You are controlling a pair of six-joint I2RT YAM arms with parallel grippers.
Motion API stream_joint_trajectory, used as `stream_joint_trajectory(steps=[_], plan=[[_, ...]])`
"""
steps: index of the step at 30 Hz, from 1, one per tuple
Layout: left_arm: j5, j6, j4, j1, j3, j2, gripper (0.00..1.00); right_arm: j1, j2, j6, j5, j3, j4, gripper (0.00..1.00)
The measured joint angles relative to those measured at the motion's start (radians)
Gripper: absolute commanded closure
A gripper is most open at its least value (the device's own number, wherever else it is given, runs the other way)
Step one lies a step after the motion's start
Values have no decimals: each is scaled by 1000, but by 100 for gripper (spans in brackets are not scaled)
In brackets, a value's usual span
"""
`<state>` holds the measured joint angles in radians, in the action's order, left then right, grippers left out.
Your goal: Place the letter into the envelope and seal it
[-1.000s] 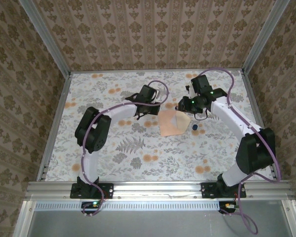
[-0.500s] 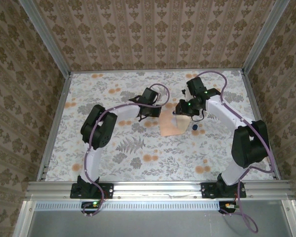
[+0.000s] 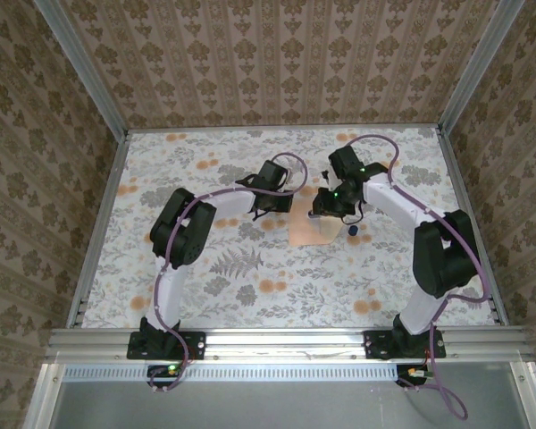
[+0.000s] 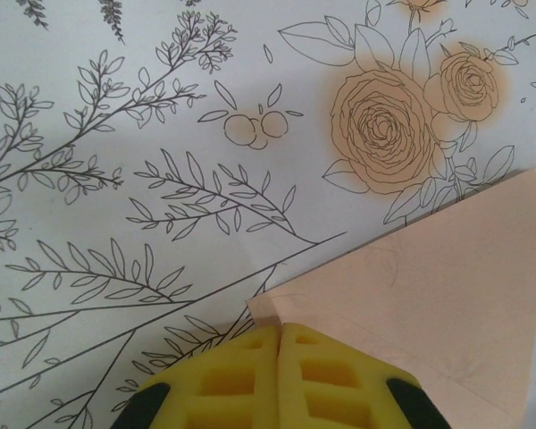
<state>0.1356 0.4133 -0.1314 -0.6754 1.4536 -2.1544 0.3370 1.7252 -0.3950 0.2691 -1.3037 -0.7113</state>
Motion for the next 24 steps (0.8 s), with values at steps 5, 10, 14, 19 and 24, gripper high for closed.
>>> stream_joint_trajectory(steps=[5,10,14,19,24], plan=[[0,6,1,0,0,0,100,2,17,0,0,5,-21,90],[0,13,1,0,0,0,100,5,45,0,0,5,-31,90],[0,14,2,0,0,0,100,10,77,0,3,3,-34,91],[3,14,3,0,-1,0,100,11,92,1,2,-16,-45,91],[6,14,13,0,-7,0,100,11,119,1,-3,-52,-59,92]])
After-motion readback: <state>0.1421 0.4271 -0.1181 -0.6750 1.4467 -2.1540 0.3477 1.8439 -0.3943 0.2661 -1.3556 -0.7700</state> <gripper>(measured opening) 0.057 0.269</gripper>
